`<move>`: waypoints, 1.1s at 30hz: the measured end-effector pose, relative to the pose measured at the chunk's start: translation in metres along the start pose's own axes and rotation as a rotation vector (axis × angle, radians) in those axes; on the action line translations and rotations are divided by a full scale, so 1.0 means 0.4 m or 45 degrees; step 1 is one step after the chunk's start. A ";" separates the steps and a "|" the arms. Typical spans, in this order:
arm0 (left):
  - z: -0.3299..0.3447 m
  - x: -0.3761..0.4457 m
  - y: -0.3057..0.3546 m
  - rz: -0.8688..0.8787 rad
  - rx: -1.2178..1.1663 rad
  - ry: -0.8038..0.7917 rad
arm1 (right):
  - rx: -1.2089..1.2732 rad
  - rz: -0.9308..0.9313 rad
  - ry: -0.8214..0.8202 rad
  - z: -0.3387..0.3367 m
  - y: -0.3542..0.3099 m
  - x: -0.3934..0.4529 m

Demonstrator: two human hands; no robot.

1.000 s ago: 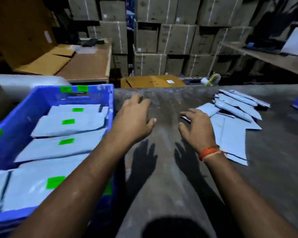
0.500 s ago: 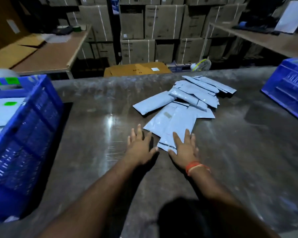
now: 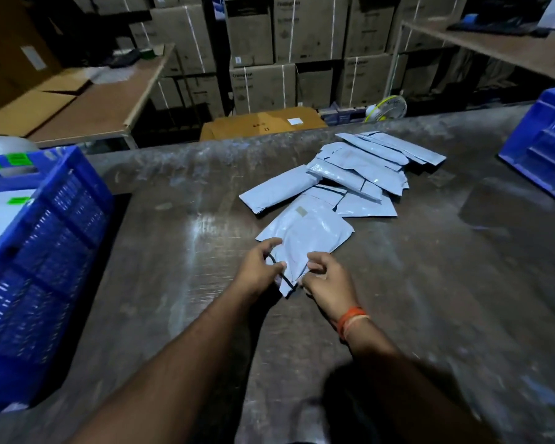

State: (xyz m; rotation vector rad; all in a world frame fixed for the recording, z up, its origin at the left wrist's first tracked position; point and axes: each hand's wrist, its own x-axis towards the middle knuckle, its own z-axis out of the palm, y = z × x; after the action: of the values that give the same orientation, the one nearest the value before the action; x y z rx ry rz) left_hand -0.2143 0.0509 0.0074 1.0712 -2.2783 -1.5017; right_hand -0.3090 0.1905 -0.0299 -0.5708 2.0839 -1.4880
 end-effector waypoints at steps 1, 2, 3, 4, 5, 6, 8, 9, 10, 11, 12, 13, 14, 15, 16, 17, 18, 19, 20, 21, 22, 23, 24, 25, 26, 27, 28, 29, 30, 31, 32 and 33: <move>-0.012 0.000 -0.005 0.005 -0.070 -0.019 | -0.002 -0.015 0.037 -0.007 -0.004 -0.005; -0.031 -0.005 -0.009 0.022 -0.129 -0.041 | -0.027 -0.040 0.111 -0.016 -0.015 -0.011; -0.051 -0.012 -0.010 0.027 -0.202 -0.070 | -0.064 -0.086 0.211 -0.026 -0.023 -0.016; -0.070 -0.018 -0.012 0.011 -0.266 -0.094 | -0.105 -0.154 0.309 -0.040 -0.031 -0.018; -0.091 -0.025 -0.019 -0.005 -0.330 -0.121 | -0.130 -0.225 0.381 -0.053 -0.034 -0.018; -0.112 -0.031 -0.024 -0.012 -0.375 -0.153 | -0.145 -0.278 0.413 -0.069 -0.034 -0.016; -0.147 -0.039 -0.048 0.006 -0.405 -0.213 | -0.163 -0.317 0.364 -0.097 -0.025 -0.011; -0.161 -0.044 -0.064 0.028 -0.399 -0.253 | -0.198 -0.293 0.300 -0.108 -0.017 -0.008; -0.172 -0.053 -0.082 0.032 -0.385 -0.283 | -0.248 -0.252 0.231 -0.112 -0.012 -0.011; -0.178 -0.067 -0.086 0.022 -0.413 -0.307 | -0.276 -0.217 0.171 -0.114 -0.002 -0.011; -0.183 -0.082 -0.091 0.005 -0.461 -0.307 | -0.273 -0.204 0.123 -0.112 0.003 -0.017; -0.187 -0.100 -0.100 0.004 -0.505 -0.313 | -0.250 -0.197 0.091 -0.105 0.013 -0.026; -0.190 -0.114 -0.105 0.001 -0.523 -0.308 | -0.205 -0.188 0.061 -0.098 0.017 -0.037; -0.193 -0.128 -0.113 -0.006 -0.514 -0.292 | -0.131 -0.167 0.021 -0.090 0.017 -0.051; -0.195 -0.139 -0.120 -0.014 -0.502 -0.287 | -0.021 -0.122 -0.017 -0.088 0.018 -0.061; -0.196 -0.146 -0.129 -0.020 -0.482 -0.280 | 0.118 -0.068 -0.044 -0.087 0.014 -0.069; -0.201 -0.158 -0.136 -0.037 -0.491 -0.272 | 0.244 -0.018 -0.067 -0.086 0.009 -0.082; -0.205 -0.166 -0.139 -0.057 -0.518 -0.252 | 0.321 0.013 -0.087 -0.088 0.001 -0.091; -0.208 -0.179 -0.142 -0.076 -0.584 -0.237 | 0.347 0.023 -0.102 -0.091 -0.007 -0.104; -0.207 -0.187 -0.142 -0.076 -0.637 -0.217 | 0.353 0.023 -0.109 -0.096 -0.016 -0.115; -0.205 -0.191 -0.146 -0.037 -0.637 -0.175 | 0.355 0.010 -0.102 -0.103 -0.028 -0.127; -0.202 -0.193 -0.150 0.051 -0.562 -0.109 | 0.353 -0.017 -0.072 -0.108 -0.037 -0.137; -0.201 -0.191 -0.153 0.155 -0.445 -0.033 | 0.357 -0.054 -0.035 -0.114 -0.047 -0.145; -0.200 -0.193 -0.159 0.252 -0.308 0.042 | 0.336 -0.104 0.004 -0.121 -0.053 -0.155; -0.201 -0.196 -0.155 0.343 -0.185 0.103 | 0.270 -0.172 0.039 -0.131 -0.062 -0.164; -0.199 -0.204 -0.151 0.445 -0.051 0.163 | 0.158 -0.259 0.070 -0.141 -0.068 -0.169; -0.193 -0.217 -0.149 0.566 0.092 0.218 | 0.009 -0.360 0.097 -0.153 -0.067 -0.175; -0.184 -0.234 -0.144 0.692 0.238 0.263 | -0.171 -0.466 0.135 -0.163 -0.063 -0.178; -0.167 -0.251 -0.148 0.809 0.365 0.303 | -0.368 -0.576 0.180 -0.173 -0.050 -0.181; -0.148 -0.261 -0.160 0.887 0.451 0.317 | -0.557 -0.678 0.212 -0.182 -0.030 -0.180; -0.128 -0.270 -0.176 0.923 0.508 0.292 | -0.706 -0.747 0.216 -0.190 -0.002 -0.180; -0.108 -0.269 -0.196 0.929 0.547 0.235 | -0.803 -0.781 0.204 -0.198 0.028 -0.177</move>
State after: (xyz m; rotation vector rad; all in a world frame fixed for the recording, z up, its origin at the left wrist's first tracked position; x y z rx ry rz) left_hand -0.0786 0.0752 -0.0182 0.3345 -2.4986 -0.6258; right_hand -0.3037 0.2948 -0.0079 -1.4749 2.6615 -1.1478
